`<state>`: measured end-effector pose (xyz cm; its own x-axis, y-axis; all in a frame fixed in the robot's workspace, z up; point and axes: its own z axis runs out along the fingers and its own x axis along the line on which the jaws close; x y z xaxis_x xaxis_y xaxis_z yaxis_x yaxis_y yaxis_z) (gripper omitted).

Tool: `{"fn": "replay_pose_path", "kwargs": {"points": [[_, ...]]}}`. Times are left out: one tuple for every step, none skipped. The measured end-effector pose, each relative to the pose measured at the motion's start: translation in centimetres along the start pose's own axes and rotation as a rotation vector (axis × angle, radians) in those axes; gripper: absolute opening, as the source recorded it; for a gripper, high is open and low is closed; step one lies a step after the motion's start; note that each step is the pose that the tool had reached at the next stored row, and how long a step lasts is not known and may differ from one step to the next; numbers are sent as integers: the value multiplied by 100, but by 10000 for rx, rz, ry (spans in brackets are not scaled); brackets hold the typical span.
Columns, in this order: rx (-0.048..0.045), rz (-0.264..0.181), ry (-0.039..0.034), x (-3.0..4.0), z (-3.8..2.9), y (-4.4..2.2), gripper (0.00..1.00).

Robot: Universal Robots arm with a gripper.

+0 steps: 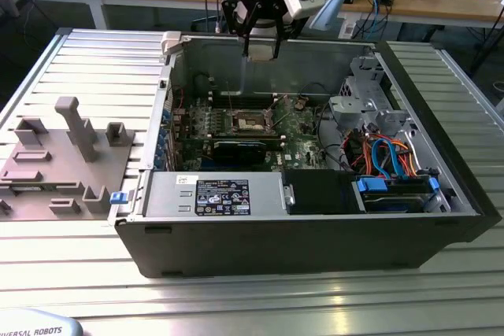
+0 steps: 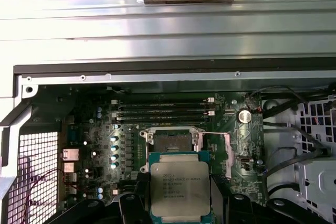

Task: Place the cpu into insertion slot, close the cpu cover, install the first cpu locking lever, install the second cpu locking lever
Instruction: 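Place the cpu into insertion slot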

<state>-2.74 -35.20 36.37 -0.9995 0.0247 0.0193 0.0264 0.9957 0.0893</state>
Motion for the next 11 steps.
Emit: {"fn": "replay_pose_path", "kwargs": {"points": [[0, 0, 0, 0, 2, 0, 55], [0, 0, 0, 0, 6, 0, 55], [0, 1, 0, 0, 11, -1, 55], [1, 0, 0, 0, 14, -1, 55], [0, 0, 0, 0, 18, -2, 55], [1, 0, 1, 0, 20, -2, 55], [0, 0, 0, -1, 22, -2, 55], [0, 0, 0, -1, 24, -2, 55], [0, 0, 0, 0, 26, -2, 55], [0, 0, 0, 0, 51, -5, 55], [5, 0, 0, -3, 53, -5, 55]]}}
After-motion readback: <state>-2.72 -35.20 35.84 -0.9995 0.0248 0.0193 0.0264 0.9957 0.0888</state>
